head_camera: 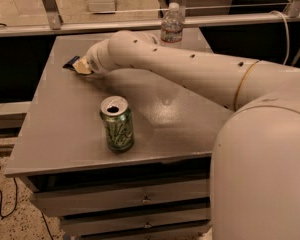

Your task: Move rxbar blueberry near water bottle

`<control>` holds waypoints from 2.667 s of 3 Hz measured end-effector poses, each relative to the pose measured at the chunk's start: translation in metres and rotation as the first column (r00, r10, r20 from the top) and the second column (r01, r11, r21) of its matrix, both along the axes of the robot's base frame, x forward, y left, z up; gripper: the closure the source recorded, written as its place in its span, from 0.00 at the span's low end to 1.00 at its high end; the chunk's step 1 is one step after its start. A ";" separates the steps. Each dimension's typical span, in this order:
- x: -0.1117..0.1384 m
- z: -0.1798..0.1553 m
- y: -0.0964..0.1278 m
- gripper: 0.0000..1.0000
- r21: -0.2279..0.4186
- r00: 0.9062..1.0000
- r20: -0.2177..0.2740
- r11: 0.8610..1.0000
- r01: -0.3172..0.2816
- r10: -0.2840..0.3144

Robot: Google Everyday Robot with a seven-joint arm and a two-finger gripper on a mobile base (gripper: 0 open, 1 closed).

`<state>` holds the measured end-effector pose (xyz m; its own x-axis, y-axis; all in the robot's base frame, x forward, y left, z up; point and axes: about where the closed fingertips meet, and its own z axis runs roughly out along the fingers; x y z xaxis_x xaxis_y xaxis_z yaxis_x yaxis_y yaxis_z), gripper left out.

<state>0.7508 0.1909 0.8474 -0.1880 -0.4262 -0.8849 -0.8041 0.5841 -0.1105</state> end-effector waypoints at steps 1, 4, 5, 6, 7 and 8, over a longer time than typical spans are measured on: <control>-0.004 0.011 -0.039 1.00 -0.048 0.999 0.021 0.998 0.042 -0.041; -0.055 0.042 -0.163 1.00 -0.067 0.977 0.019 0.974 0.215 -0.214; -0.079 0.052 -0.197 1.00 -0.055 0.963 0.013 0.961 0.271 -0.271; -0.101 0.060 -0.225 1.00 -0.052 0.947 0.011 0.946 0.321 -0.321; -0.119 0.058 -0.251 1.00 -0.060 0.931 -0.005 0.930 0.364 -0.365; -0.125 0.046 -0.269 1.00 -0.072 0.921 -0.030 0.920 0.385 -0.387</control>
Offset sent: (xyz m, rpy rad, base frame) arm -0.0304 -0.1586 0.0340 -0.1383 -0.0335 -0.2065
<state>0.6253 -0.0782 0.8936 -0.3865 -0.3681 -0.8456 -0.5225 0.8430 -0.1282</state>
